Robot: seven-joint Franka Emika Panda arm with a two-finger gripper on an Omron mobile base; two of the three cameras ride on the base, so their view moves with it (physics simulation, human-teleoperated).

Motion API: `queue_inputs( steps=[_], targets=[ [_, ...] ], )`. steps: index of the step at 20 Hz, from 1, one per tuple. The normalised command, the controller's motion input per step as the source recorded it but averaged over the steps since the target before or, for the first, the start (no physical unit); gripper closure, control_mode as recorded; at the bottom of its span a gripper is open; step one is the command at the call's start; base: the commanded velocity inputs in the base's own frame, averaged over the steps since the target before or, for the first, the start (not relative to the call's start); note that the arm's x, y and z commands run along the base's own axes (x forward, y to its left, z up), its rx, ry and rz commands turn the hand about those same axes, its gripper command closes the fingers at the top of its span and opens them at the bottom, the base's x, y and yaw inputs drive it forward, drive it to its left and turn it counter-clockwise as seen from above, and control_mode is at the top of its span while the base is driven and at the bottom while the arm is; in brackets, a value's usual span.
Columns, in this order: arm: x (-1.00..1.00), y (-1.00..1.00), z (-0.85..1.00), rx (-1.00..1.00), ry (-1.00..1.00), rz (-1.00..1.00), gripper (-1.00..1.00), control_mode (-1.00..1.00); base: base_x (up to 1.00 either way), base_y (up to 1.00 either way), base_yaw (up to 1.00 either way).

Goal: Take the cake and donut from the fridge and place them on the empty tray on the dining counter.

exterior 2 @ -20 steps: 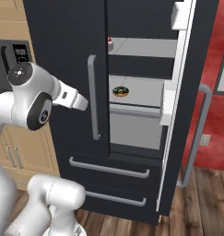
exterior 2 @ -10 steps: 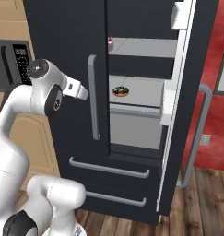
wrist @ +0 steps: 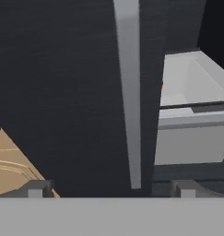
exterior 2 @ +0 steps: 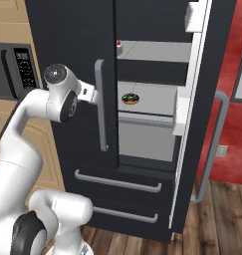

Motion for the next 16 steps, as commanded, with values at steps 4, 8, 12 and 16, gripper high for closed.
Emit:
queue_inputs(
  steps=[4,8,12,16],
  targets=[
    [0.15,0.00,-0.16,-0.10,-0.02,-0.03,-1.00,-1.00,0.00,0.00,0.00],
    [0.29,0.00,-0.16,-0.09,-0.01,-0.06,-1.00,-1.00,0.00,0.00,0.00],
    [0.32,-0.03,-0.16,0.00,0.00,-0.01,-1.00,-1.00,0.00,0.00,0.00],
    [0.33,-0.21,-0.10,0.01,0.00,0.00,-1.00,-1.00,0.00,0.00,0.00]
  ],
)
